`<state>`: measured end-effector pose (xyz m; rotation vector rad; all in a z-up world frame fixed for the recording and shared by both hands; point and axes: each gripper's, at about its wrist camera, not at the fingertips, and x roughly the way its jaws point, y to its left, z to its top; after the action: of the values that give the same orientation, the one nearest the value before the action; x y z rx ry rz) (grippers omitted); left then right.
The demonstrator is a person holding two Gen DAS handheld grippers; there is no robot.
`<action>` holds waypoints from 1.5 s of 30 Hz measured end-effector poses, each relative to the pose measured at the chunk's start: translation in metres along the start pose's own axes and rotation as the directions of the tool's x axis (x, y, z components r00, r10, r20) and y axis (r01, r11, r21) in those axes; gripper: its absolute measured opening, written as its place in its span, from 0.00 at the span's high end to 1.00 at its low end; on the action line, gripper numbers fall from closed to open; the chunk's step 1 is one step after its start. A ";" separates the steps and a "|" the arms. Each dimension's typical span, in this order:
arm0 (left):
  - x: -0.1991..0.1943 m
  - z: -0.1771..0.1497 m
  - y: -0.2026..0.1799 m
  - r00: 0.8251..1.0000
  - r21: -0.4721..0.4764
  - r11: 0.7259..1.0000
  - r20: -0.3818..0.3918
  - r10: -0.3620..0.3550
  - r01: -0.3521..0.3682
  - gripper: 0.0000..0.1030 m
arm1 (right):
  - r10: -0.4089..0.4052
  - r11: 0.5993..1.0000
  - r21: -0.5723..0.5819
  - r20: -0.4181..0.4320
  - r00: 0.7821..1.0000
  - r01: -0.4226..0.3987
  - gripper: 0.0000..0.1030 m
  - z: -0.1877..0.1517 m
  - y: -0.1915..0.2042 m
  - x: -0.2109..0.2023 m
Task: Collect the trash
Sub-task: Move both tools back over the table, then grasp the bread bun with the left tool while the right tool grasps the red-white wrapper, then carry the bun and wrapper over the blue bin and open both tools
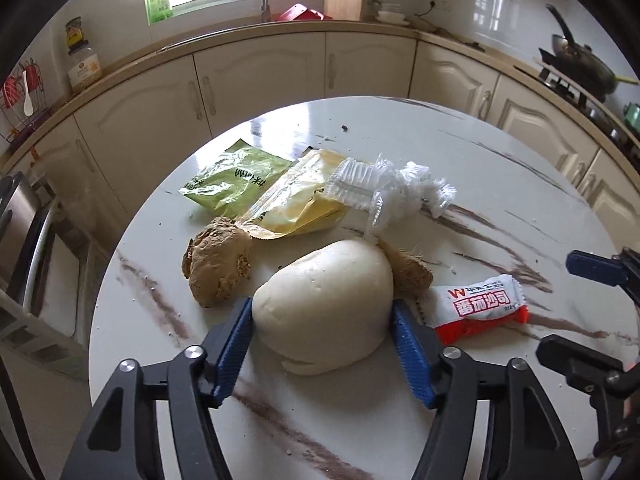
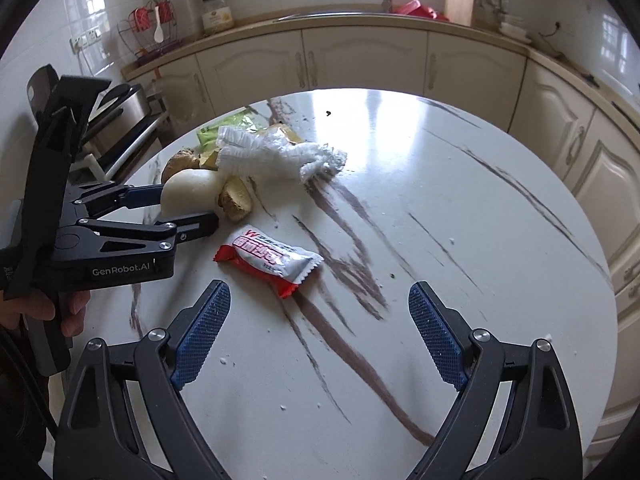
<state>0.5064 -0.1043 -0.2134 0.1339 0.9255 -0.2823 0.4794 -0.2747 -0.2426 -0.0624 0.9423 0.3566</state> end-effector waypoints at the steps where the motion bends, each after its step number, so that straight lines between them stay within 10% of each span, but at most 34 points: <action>1: -0.001 -0.001 0.001 1.000 0.003 1.000 0.003 0.000 0.000 0.43 | 0.001 1.000 -0.010 -0.005 1.000 -0.001 0.13 0.001 0.002 0.002; 7: -0.034 -0.025 0.022 0.999 -0.025 1.000 0.031 -0.009 0.009 0.45 | 0.005 0.991 -0.137 -0.038 0.999 -0.011 0.16 0.012 0.026 0.017; 20: -0.130 -0.096 0.055 0.994 -0.046 0.999 0.106 -0.024 0.029 0.45 | -0.007 0.983 -0.182 -0.084 0.996 -0.009 0.74 0.016 0.041 0.030; 34: -0.224 -0.176 0.090 0.987 -0.124 0.991 0.154 -0.034 0.054 0.45 | 0.008 0.986 -0.165 0.053 0.999 0.001 0.75 -0.001 0.092 -0.036; 45: -0.275 -0.275 0.176 0.990 -0.291 0.956 0.115 0.084 -0.047 0.45 | 0.306 0.931 -0.252 0.149 0.940 -0.263 0.75 -0.004 0.238 -0.076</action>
<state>0.1915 0.1786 -0.1582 -0.1205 0.8251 -0.0908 0.3586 -0.0722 -0.1600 -0.1008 0.7210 0.7298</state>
